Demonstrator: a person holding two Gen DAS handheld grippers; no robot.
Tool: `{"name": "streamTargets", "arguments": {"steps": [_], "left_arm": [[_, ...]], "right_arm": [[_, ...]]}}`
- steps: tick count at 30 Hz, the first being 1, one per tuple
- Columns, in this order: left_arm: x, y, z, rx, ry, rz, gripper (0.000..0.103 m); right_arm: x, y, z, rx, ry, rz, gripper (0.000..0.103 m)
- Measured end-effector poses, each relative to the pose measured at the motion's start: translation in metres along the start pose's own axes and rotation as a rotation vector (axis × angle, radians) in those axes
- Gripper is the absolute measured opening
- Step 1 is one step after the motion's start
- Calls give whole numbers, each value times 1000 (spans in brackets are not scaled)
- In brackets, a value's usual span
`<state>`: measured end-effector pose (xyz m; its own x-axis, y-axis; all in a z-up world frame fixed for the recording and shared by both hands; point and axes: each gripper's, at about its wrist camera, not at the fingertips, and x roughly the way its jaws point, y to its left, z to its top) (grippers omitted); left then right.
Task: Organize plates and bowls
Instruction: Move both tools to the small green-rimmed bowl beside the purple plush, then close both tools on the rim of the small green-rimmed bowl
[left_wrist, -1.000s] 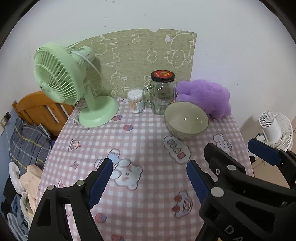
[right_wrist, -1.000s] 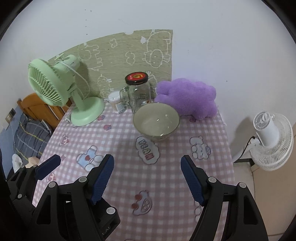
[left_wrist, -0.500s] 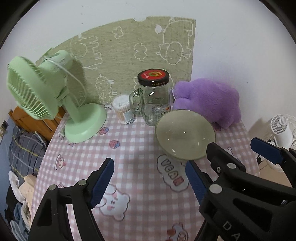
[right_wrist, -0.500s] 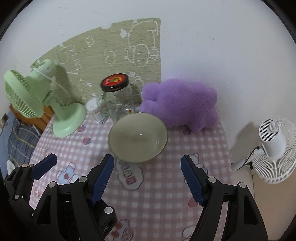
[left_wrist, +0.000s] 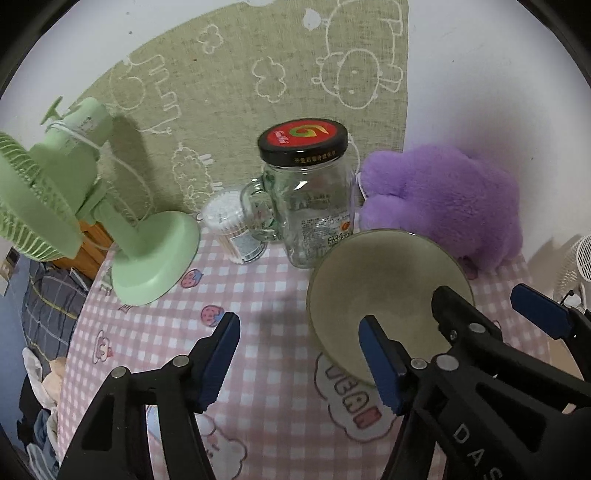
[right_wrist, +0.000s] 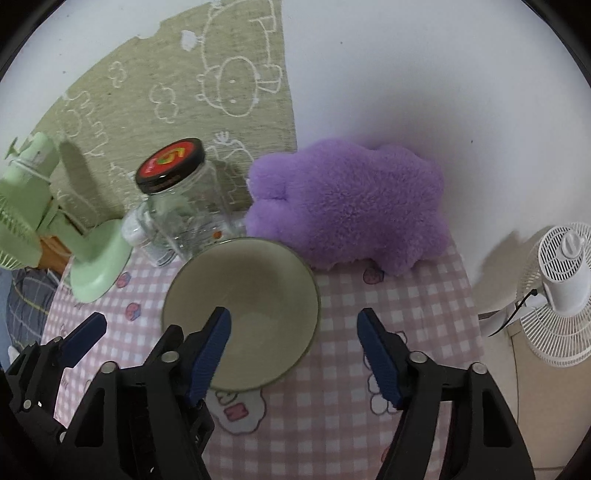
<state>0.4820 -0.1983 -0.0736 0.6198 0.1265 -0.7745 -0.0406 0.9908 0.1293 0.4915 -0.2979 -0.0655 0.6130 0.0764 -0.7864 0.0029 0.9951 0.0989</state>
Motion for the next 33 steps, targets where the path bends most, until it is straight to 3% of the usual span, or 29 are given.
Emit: {"name": "streamTargets", "arguments": {"steps": [16, 18, 23, 33], "left_arm": [[50, -12, 5, 10, 62, -25, 31], [55, -13, 5, 14, 70, -26, 28], [66, -13, 3, -6, 100, -57, 21], [57, -10, -3, -17, 106, -64, 16]], "right_arm": [[53, -11, 3, 33, 51, -18, 41], [57, -12, 3, 38, 57, -15, 30], [71, -11, 3, 35, 78, 7, 17], [67, -14, 1, 2, 64, 4, 16]]}}
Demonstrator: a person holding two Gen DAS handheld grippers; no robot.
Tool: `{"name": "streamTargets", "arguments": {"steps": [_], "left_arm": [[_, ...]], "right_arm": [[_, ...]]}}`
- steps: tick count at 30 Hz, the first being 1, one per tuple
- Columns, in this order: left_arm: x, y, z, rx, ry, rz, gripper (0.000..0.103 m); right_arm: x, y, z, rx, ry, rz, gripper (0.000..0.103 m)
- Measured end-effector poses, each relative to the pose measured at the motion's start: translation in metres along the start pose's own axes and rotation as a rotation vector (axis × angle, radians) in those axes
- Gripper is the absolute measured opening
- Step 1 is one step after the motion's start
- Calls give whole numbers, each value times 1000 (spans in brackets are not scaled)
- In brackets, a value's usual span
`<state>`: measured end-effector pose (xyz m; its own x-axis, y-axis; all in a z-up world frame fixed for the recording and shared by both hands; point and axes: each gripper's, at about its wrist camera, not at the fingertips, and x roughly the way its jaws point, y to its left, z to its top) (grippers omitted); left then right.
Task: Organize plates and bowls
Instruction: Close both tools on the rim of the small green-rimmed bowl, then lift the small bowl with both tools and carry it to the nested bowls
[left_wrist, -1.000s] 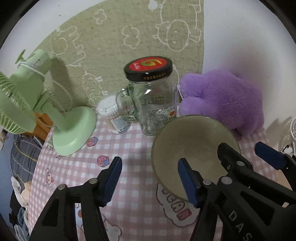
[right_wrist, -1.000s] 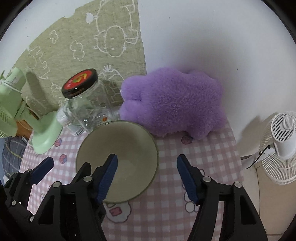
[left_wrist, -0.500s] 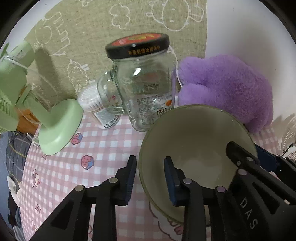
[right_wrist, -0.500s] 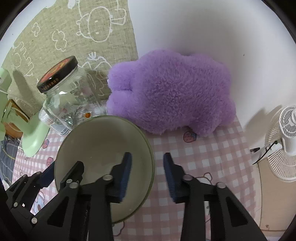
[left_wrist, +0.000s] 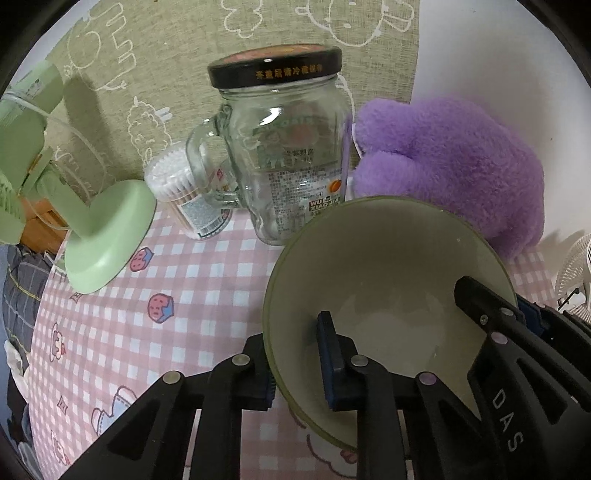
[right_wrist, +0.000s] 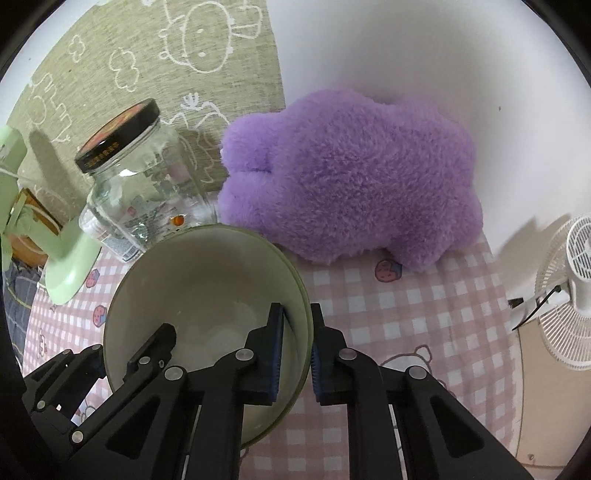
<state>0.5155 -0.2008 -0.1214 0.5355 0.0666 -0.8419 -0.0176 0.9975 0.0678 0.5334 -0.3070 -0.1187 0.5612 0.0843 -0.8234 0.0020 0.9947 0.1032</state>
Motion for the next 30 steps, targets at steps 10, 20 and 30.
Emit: {"name": "streamTargets", "arguments": {"steps": [10, 20, 30], "left_arm": [[-36, 4, -11, 3, -21, 0, 16], [-88, 8, -18, 4, -71, -9, 16], [-156, 26, -40, 10, -138, -4, 16]], "right_arm": [[-35, 7, -9, -5, -10, -3, 16], [-94, 12, -19, -3, -56, -9, 16], [-166, 27, -37, 4, -106, -4, 16]]}}
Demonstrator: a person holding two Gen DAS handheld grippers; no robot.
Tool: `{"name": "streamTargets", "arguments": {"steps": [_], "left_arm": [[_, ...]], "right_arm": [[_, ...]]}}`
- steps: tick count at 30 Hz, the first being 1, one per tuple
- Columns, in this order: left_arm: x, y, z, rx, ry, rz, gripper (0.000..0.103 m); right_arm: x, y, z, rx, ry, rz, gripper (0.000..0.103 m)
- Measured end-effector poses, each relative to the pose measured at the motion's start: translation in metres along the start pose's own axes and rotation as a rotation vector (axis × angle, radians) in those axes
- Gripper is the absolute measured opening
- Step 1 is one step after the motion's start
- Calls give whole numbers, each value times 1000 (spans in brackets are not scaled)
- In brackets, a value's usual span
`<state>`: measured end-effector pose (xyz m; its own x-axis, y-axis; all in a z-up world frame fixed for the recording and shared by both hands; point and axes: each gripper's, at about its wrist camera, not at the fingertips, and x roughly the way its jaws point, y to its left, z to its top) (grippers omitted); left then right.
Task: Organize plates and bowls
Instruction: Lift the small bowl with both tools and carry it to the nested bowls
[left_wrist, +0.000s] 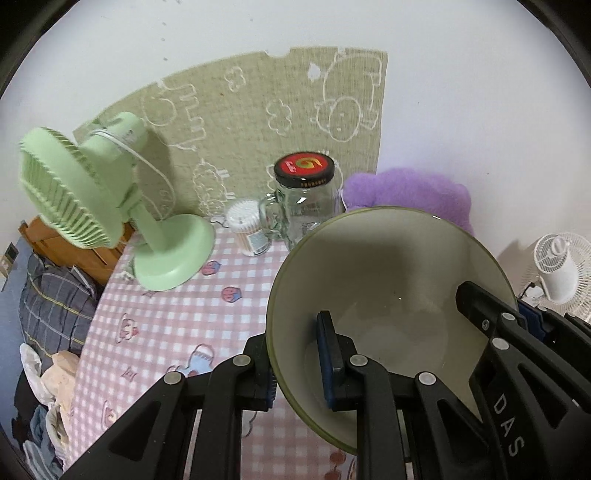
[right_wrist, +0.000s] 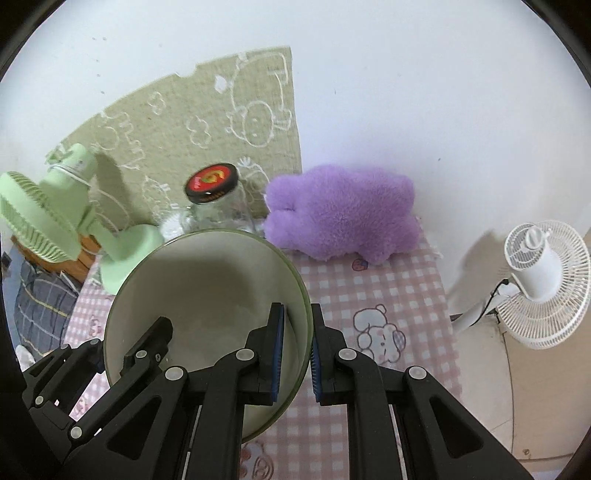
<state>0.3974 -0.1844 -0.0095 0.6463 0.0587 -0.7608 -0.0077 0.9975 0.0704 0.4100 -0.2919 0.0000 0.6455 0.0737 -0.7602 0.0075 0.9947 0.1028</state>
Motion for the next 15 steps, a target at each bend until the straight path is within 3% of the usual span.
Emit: {"name": "streamTargets", "arguments": {"steps": [15], "left_arm": [[-92, 48, -64, -1, -30, -35, 16]], "right_arm": [[-100, 46, -63, -13, -45, -31, 16]]}}
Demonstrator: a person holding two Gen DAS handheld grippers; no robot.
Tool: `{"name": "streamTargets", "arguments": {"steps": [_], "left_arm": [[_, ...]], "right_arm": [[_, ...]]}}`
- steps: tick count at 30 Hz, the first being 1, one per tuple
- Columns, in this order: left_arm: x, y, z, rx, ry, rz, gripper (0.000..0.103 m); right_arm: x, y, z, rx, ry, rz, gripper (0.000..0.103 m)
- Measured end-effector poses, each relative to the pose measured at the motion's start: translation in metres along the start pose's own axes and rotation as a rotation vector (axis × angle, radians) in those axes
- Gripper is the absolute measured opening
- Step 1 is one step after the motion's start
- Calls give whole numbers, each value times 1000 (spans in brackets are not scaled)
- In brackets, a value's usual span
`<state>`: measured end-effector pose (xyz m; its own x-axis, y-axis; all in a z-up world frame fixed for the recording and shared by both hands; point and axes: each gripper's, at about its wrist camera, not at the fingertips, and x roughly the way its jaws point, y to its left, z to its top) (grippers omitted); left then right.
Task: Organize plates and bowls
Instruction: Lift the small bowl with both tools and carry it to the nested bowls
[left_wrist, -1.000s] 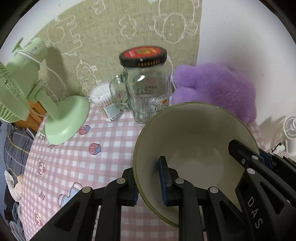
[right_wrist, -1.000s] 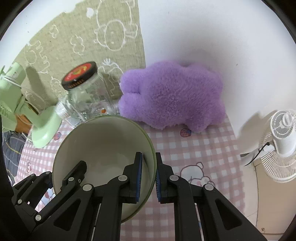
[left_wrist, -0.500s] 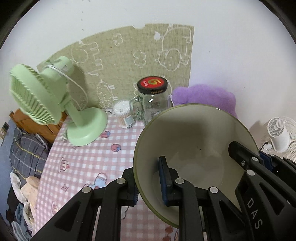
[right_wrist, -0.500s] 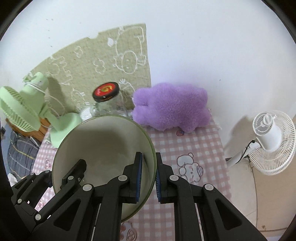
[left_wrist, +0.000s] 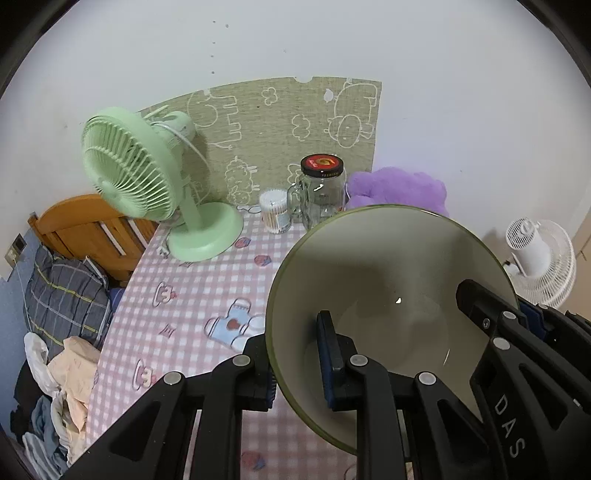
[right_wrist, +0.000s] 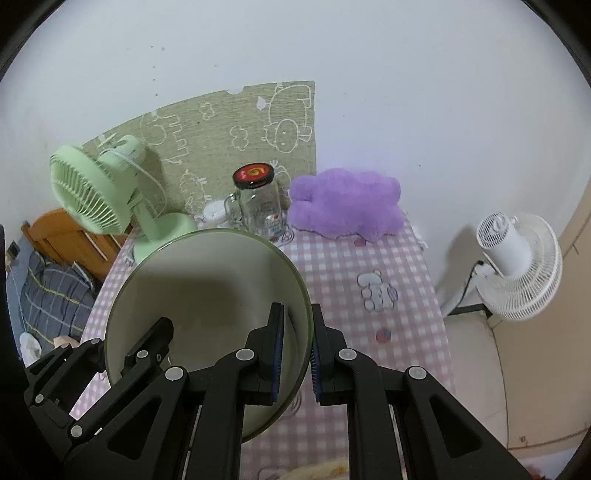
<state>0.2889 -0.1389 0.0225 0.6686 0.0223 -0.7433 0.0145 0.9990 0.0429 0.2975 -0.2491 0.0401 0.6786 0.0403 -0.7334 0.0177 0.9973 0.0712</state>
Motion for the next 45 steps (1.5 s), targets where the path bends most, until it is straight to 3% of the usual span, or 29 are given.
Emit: {"name": "streamTargets", "arguments": {"steps": [15, 24, 34, 45], "left_arm": [[-54, 62, -83, 36, 1, -23, 16], [-67, 83, -130, 30, 6, -47, 16], [-53, 101, -173, -7, 58, -64, 16], [-33, 107, -198, -12, 84, -61, 18]], "right_arm": [[-61, 63, -89, 25, 17, -22, 16], [-81, 86, -134, 16, 20, -43, 16], [-70, 103, -179, -1, 74, -43, 16], [-49, 114, -203, -24, 140, -69, 16]]}}
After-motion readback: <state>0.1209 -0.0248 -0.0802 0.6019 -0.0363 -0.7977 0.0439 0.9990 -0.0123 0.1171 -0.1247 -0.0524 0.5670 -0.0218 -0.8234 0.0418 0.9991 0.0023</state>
